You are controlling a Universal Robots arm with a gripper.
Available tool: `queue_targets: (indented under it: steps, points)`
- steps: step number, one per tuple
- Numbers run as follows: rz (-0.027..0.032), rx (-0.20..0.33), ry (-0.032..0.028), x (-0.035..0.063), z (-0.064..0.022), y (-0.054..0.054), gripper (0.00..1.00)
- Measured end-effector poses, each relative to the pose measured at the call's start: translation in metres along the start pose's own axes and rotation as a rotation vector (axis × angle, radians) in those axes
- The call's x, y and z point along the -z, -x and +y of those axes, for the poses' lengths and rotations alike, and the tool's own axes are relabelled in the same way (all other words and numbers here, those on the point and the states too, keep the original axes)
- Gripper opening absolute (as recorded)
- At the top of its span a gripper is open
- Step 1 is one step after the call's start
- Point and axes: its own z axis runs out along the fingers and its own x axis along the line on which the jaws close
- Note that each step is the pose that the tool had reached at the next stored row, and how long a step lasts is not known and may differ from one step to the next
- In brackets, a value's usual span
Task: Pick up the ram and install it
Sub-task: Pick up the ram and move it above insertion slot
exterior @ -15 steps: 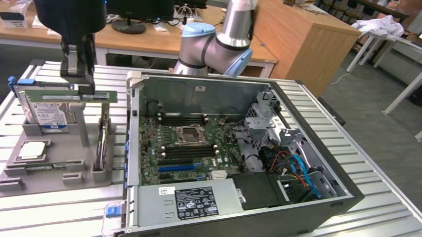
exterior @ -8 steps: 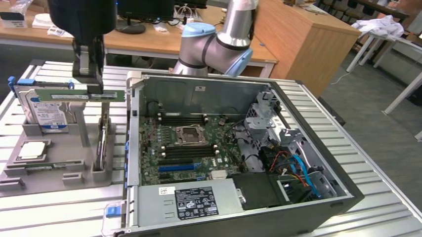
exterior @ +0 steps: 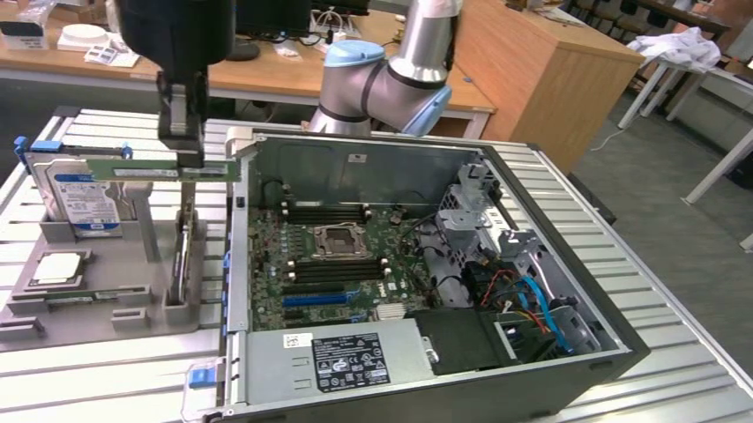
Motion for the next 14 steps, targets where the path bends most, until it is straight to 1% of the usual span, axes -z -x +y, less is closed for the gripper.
queue_targets:
  steps: [7, 14]
  points:
    - [-0.0020, 0.000, 0.0010, 0.0006, -0.0172, -0.001, 0.11]
    - [-0.0020, 0.000, 0.0024, 0.0013, -0.0375, -0.001, 0.11]
